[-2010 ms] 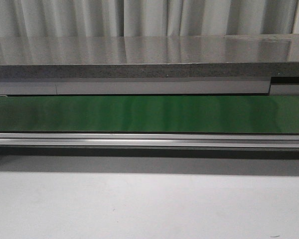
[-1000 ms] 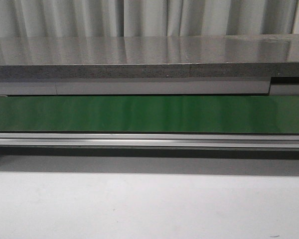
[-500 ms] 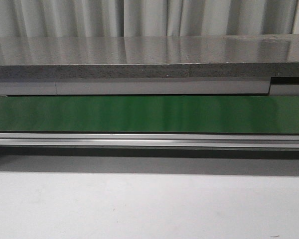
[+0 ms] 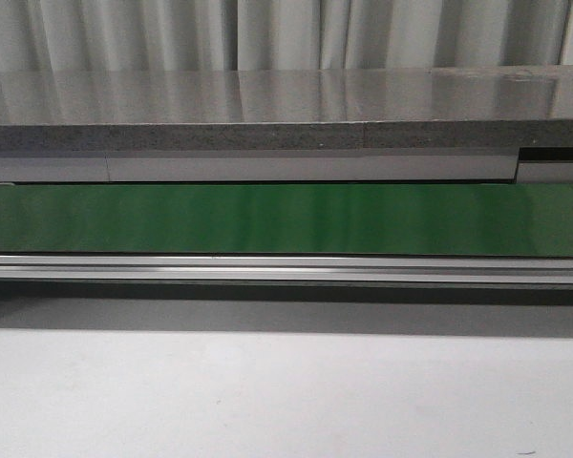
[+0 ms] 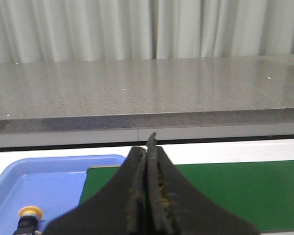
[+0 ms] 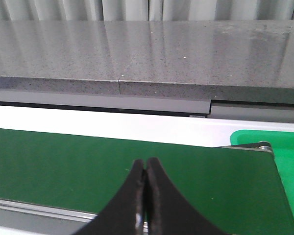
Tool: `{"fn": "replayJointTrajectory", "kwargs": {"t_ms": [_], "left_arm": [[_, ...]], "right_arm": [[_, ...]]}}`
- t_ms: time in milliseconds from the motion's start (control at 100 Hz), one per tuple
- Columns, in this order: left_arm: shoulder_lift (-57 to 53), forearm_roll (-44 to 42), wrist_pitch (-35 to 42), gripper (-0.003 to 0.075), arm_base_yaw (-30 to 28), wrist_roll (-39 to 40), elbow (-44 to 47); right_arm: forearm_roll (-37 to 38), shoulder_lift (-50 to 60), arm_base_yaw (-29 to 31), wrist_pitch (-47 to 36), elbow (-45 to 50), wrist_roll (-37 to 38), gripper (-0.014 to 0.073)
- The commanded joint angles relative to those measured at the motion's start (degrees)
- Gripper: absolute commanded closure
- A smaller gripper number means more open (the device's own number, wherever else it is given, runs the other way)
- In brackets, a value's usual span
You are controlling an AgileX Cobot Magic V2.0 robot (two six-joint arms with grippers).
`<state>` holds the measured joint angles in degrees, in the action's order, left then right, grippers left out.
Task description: Move button from right to left
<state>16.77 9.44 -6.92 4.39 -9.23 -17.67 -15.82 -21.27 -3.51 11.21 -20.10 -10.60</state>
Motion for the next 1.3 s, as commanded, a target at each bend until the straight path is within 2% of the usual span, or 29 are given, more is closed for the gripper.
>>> {"fn": "replayJointTrajectory", "kwargs": {"t_ms": [0, 160, 490, 610, 930, 1290], "left_arm": [[-0.52, -6.19, 6.08, 0.0741, -1.73, 8.47, 0.74], [-4.57, -7.23, 6.92, 0.0741, -4.07, 9.96, 5.38], [-18.77, -7.95, 9.35, 0.0741, -4.06, 9.96, 16.53], [-18.86, -7.95, 11.97, 0.0741, -3.72, 9.96, 20.26], [-18.86, -8.04, 5.91, 0.0741, -2.79, 9.96, 20.27], [-18.86, -8.04, 5.66, 0.0741, -2.79, 9.96, 20.17]], "right_arm": [[0.13, -0.18, -0.11, -4.26, -1.49, -0.33, 0.0661], [0.13, -0.18, -0.11, -4.26, -1.49, -0.33, 0.0661], [0.13, -0.18, -0.11, -4.26, -1.49, -0.33, 0.0661], [0.13, -0.18, -0.11, -4.4, -1.49, -0.33, 0.0661], [0.13, -0.25, -0.11, -4.28, -1.49, -0.33, 0.0661], [0.13, -0.25, -0.11, -4.28, -1.49, -0.33, 0.0661]]}}
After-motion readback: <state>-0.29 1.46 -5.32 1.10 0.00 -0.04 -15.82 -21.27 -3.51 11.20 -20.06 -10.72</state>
